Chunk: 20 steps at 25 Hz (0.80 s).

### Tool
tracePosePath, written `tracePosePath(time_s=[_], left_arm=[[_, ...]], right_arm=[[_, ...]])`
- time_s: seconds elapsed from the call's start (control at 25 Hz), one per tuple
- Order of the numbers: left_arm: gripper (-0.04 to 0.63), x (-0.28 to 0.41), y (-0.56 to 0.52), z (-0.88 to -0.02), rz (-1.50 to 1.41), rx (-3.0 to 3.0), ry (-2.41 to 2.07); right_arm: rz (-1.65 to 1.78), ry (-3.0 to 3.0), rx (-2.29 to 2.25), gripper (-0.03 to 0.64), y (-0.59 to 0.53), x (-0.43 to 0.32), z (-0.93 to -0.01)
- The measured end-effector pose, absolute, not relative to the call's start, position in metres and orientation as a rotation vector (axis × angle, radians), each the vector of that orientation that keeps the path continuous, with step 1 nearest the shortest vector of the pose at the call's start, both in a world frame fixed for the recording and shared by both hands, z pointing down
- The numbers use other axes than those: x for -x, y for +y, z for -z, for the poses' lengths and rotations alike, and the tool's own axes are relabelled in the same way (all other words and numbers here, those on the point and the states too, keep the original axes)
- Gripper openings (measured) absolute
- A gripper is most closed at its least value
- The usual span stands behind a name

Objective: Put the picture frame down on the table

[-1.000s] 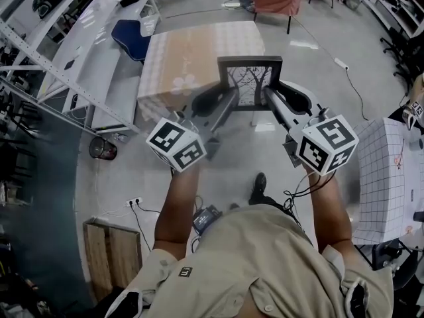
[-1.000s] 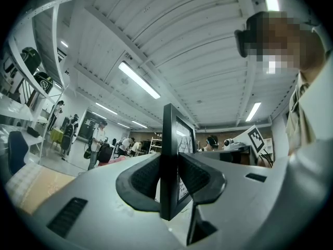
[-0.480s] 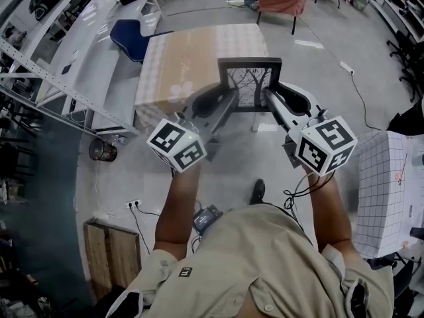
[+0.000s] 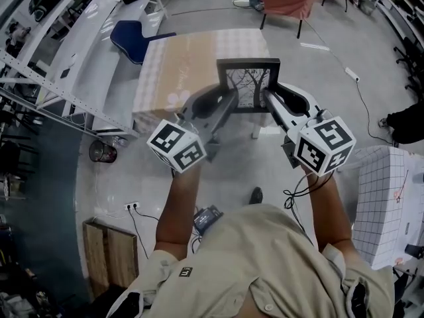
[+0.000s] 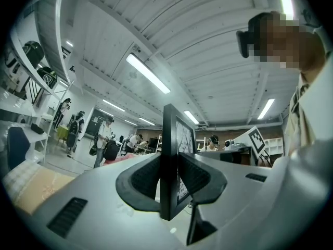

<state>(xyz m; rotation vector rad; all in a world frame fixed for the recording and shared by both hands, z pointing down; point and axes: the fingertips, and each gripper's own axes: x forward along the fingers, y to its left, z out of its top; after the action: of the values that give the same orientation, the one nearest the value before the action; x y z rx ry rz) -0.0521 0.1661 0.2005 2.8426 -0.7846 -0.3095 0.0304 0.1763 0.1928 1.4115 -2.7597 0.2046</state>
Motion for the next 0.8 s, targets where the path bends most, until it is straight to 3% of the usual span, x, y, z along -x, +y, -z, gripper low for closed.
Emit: tracePosePath(time_s=[0.8], left_arm=[[0.107, -0.003, 0.085, -0.207, 0.266, -2.813, -0.814]], right_arm=[[-0.256, -2.79, -1.387, 0.084, 0.093, -0.086, -0.201]])
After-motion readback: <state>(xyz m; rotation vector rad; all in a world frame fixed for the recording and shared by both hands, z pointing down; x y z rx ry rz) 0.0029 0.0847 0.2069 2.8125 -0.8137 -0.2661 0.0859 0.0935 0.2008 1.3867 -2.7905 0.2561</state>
